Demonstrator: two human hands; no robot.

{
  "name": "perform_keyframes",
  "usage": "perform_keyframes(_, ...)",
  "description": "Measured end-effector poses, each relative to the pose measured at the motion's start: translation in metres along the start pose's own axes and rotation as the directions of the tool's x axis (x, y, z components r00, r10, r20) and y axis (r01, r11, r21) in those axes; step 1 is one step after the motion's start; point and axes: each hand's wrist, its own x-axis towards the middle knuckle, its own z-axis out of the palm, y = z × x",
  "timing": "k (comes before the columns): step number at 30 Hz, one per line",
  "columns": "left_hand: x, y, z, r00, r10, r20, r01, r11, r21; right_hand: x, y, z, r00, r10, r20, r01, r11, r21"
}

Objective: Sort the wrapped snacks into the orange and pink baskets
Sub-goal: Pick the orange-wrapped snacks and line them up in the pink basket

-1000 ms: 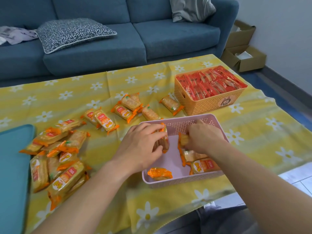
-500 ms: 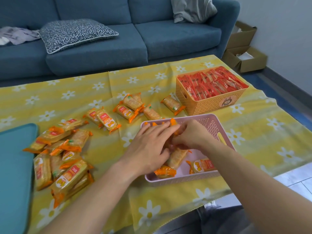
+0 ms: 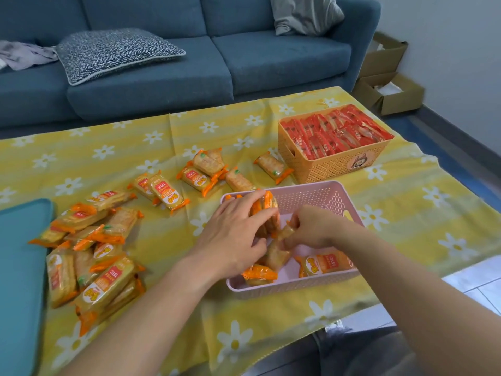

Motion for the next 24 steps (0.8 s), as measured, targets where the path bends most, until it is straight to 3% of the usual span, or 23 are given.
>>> perform_keyframes(4, 0.000, 0.000, 0.001, 1.000, 0.015, -0.022, -0.015, 1.000, -0.012, -0.009, 0.007, -0.023, 0.965, 0.113, -0.238, -0.081, 0.987, 0.140)
perform_keyframes(8, 0.001, -0.001, 0.003, 0.999, 0.010, -0.031, -0.011, 1.000, -0.026, -0.005, 0.000, -0.019, 0.899, 0.126, -0.420, -0.053, 0.982, 0.180)
perform_keyframes(13, 0.001, 0.000, 0.003, 1.000, 0.009, -0.027, -0.010, 0.999, -0.038, -0.010, -0.009, -0.015, 0.913, 0.080, -0.400, 0.034, 0.962, 0.271)
perform_keyframes(18, 0.002, 0.003, -0.001, 1.000, -0.010, -0.025, 0.007, 0.991, -0.131, -0.012, -0.007, -0.007, 0.967, -0.015, -0.253, 0.089, 0.955, 0.282)
perform_keyframes(24, 0.002, 0.006, -0.003, 1.000, -0.019, 0.012, 0.020, 0.992, -0.127, -0.004, 0.005, -0.001, 0.961, -0.090, -0.261, 0.101, 0.994, 0.029)
